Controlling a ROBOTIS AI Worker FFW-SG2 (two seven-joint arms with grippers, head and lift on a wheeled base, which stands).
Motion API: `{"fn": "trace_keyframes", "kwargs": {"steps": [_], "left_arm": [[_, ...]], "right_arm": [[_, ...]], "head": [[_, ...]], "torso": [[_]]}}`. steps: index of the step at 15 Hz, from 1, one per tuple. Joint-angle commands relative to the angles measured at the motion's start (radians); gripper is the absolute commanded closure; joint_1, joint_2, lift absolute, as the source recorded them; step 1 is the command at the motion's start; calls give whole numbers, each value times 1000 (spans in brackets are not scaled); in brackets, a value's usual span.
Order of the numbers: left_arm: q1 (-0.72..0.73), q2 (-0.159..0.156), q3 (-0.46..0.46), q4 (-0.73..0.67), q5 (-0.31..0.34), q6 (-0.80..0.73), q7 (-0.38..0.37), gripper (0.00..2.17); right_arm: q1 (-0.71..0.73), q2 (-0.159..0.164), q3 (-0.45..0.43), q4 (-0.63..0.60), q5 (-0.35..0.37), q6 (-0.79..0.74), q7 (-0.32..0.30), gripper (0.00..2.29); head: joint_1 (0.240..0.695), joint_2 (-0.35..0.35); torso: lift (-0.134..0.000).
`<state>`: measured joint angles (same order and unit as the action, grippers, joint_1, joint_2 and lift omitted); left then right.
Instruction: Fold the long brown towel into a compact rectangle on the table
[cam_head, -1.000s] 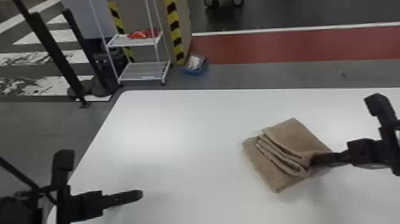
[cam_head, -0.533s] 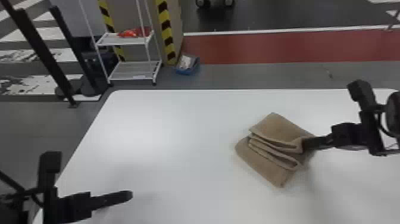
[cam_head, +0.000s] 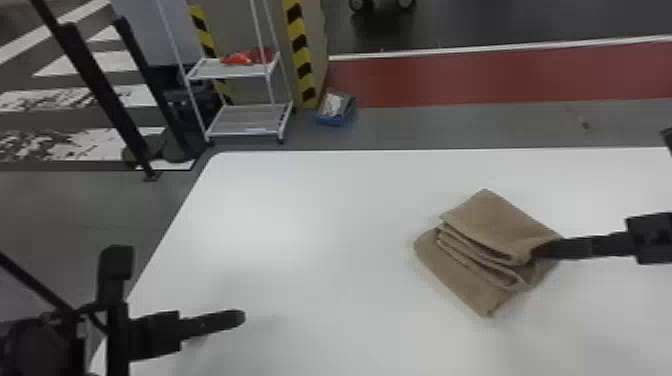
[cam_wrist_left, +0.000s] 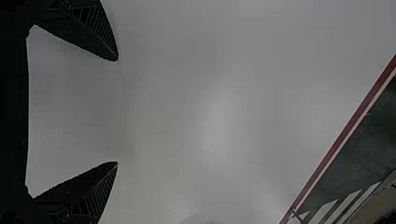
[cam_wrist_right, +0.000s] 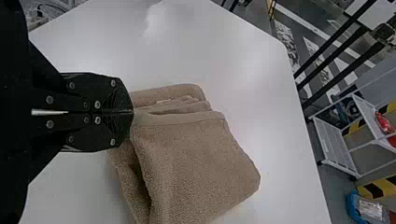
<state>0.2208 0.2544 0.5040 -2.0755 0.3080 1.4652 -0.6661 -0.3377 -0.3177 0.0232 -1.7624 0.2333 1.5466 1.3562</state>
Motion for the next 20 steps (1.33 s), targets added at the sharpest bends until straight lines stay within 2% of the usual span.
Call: {"fn": "trace_keyframes", "kwargs": {"steps": [1,2,4,6,8,13,18,20], "left_arm": [[-5,-3,-7,3,-3,1,0,87],[-6,-1,-12,3,-6,1,0,87],[-5,-3,-12,5,-6,1,0,87],[-5,-3,-12,11,-6,1,0,87],[-3,-4,-12,11,-6,-2,0,87],[-1,-7,-12,12,-6,-2,0,87],[0,-6,-10,12,-6,-2,0,87],[0,-9,-12,12,-6,-2,0,87]], "right_arm": [[5,6,35,-20,34,8,11,616],[-14,19,93,-16,66,8,11,235],[-69,48,187,40,115,8,-20,117],[-141,85,250,116,116,11,-66,124],[-195,100,299,165,130,17,-74,134],[-287,101,412,231,167,26,-72,151],[-379,103,523,385,221,26,-60,221],[-383,121,550,416,241,26,-60,289]], "head": [[695,184],[695,183],[695,199],[695,221],[695,241],[695,270],[695,263],[695,252]], "torso": [[-123],[-123],[-123],[-123],[-123],[-123],[-123],[-123]]}}
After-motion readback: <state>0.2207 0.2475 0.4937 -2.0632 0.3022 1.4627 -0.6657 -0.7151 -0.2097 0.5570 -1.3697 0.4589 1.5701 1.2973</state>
